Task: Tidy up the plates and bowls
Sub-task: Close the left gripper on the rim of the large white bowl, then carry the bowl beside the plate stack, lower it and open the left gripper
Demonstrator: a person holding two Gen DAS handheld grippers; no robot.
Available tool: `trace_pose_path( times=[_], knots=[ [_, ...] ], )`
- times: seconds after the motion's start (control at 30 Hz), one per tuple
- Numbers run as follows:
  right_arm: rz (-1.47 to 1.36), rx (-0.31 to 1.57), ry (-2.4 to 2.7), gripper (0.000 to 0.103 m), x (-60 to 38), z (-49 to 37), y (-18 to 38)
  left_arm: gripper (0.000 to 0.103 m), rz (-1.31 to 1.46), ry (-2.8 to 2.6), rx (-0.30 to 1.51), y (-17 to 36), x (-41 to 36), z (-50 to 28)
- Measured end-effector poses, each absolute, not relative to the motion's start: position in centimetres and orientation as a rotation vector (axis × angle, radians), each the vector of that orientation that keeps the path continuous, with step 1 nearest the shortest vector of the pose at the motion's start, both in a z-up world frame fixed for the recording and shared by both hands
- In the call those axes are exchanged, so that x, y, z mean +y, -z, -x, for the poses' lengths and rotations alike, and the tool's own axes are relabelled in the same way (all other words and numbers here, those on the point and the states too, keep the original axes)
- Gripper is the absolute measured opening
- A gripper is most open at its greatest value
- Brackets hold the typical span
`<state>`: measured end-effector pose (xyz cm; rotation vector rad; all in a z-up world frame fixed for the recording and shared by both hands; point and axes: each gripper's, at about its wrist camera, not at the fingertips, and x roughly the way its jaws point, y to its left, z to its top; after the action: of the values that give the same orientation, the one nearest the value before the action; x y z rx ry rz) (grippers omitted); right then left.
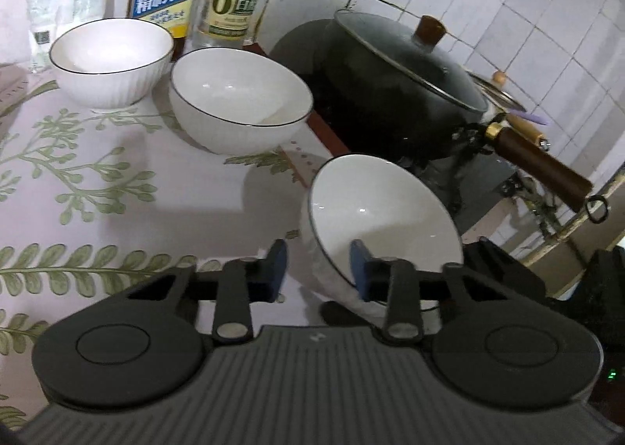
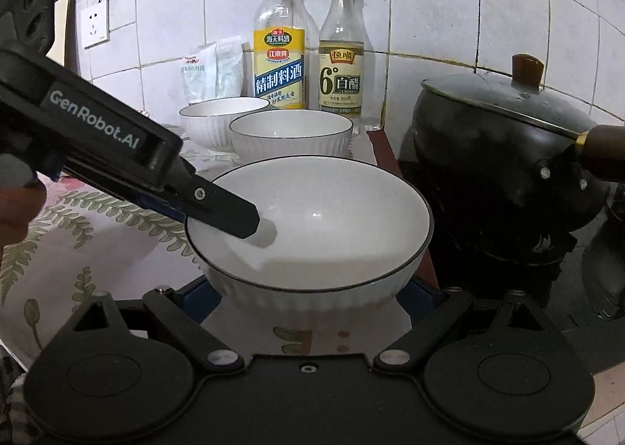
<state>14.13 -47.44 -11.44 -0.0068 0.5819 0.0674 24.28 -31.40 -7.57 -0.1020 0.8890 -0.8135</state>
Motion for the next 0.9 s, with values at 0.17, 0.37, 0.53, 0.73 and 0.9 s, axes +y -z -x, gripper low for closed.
trace_pose_path(
  times=[0.17,0.37,0.53,0.73,0.9],
  knots=[
    [0.004,0.582,-0.072,0.098,-47.3,-14.2,11.5,0.024,0.067,0.816,0.881,7.2,-31.5,-23.7],
    [-0.004,0.586,-0.085,0.098,-46.0,-13.7,10.4,0.024,0.048,0.809,0.859,5.8,-30.0,-22.5],
    [0.021,0.593,-0.104,0.098,-44.0,-13.1,8.6,0.024,0.001,0.792,0.823,3.9,-28.1,-20.9],
    [0.046,0.576,-0.138,0.098,-41.1,-12.5,6.1,0.024,-0.005,0.773,0.778,1.6,-24.5,-19.5],
    [0.053,0.564,-0.178,0.097,-38.5,-12.6,3.7,0.024,0.014,0.743,0.723,-0.4,-21.3,-18.4]
  ],
)
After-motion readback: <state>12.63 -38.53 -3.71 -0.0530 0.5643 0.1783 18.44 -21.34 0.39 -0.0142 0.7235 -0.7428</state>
